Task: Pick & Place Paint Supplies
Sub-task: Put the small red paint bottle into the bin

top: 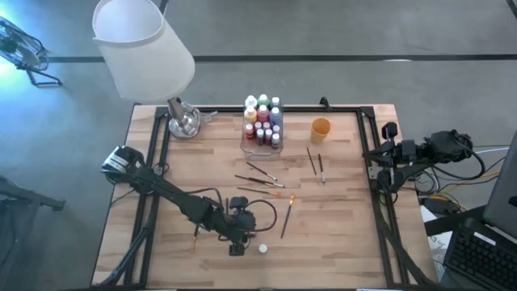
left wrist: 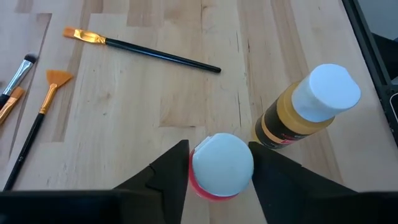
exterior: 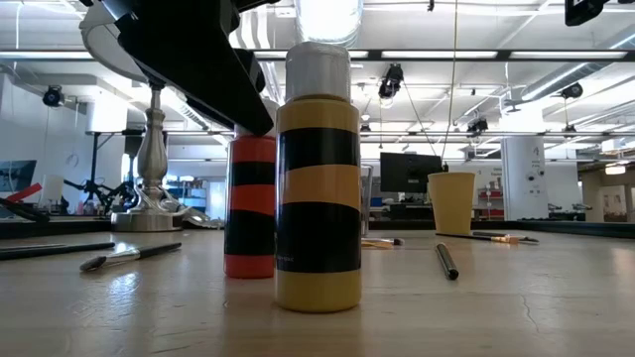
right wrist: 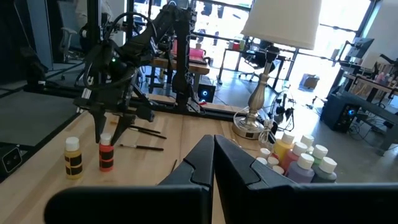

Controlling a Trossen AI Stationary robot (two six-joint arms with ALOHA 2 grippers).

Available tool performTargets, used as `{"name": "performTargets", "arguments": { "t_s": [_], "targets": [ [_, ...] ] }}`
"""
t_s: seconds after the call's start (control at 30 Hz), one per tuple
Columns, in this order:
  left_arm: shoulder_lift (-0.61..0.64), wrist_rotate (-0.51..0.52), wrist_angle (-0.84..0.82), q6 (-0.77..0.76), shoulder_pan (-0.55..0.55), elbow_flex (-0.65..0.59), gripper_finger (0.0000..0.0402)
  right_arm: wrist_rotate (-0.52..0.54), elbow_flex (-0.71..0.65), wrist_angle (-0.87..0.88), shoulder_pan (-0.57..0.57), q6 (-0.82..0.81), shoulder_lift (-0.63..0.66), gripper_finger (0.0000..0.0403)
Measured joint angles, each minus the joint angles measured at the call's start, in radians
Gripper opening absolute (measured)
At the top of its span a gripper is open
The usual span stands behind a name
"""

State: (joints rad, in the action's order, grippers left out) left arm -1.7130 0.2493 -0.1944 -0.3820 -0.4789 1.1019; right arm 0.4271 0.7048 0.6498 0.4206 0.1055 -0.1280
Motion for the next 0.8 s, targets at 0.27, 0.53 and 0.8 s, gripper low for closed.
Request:
{"name": "performTargets", "arguments": {
  "t_s": [0.27,0.53,0.8],
  "targets": [
    [0.001,0.015,0.000,0.002,0.000,0.000,0.0122,0.000,0.000,0.000,0.000,0.000,0.000,0.0008],
    [0.027,0.094,-0.118,-0.004,0.001,0.061,0.0122,0.000,0.000,0.000,0.000,0.000,0.000,0.0008],
    [0.083,0.470,-0.232,0.002,0.019,0.156,0.0123,0.000,0.000,0.000,0.000,0.000,0.000,0.0008]
  ]
}}
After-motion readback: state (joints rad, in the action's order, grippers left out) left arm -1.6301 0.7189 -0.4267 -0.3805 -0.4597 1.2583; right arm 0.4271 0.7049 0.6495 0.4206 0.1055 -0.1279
